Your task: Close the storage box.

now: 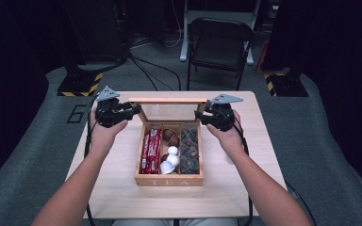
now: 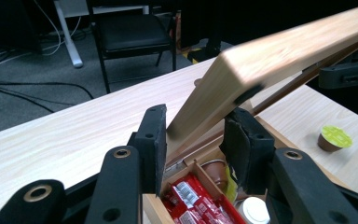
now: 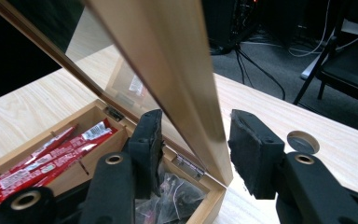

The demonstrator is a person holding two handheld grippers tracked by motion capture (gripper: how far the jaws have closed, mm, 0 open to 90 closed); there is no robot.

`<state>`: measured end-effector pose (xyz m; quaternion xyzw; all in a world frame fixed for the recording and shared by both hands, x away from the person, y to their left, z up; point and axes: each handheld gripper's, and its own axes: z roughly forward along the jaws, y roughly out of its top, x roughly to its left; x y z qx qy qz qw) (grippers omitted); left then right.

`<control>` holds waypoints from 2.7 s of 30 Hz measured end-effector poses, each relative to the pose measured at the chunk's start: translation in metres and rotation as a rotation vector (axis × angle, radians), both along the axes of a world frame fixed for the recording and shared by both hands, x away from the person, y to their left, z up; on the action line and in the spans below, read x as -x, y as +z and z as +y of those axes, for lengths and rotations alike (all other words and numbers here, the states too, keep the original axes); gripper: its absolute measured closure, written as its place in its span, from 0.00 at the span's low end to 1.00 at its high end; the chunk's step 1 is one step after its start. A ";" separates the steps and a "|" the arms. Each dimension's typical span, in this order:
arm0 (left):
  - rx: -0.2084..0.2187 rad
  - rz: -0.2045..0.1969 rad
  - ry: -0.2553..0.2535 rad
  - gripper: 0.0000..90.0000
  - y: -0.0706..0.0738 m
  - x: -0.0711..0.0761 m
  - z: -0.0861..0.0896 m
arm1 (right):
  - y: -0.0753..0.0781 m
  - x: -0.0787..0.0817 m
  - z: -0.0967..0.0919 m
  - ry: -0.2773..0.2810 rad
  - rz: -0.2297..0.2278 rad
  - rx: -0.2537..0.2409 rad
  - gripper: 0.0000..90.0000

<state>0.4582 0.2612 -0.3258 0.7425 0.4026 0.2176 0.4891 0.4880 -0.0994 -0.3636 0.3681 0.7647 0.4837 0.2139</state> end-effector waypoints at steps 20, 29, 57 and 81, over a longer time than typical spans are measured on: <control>-0.028 -0.009 -0.027 0.65 -0.002 0.028 0.001 | 0.018 0.028 -0.002 0.055 -0.020 0.006 0.59; -0.026 -0.003 -0.042 0.64 -0.014 0.043 0.002 | 0.011 0.041 -0.008 0.095 -0.007 0.016 0.60; -0.018 0.018 -0.073 0.62 -0.060 0.085 0.007 | -0.024 0.093 -0.012 0.116 -0.031 0.035 0.56; -0.056 0.060 -0.097 0.63 -0.106 0.111 0.005 | -0.066 0.131 -0.017 0.135 -0.011 0.027 0.56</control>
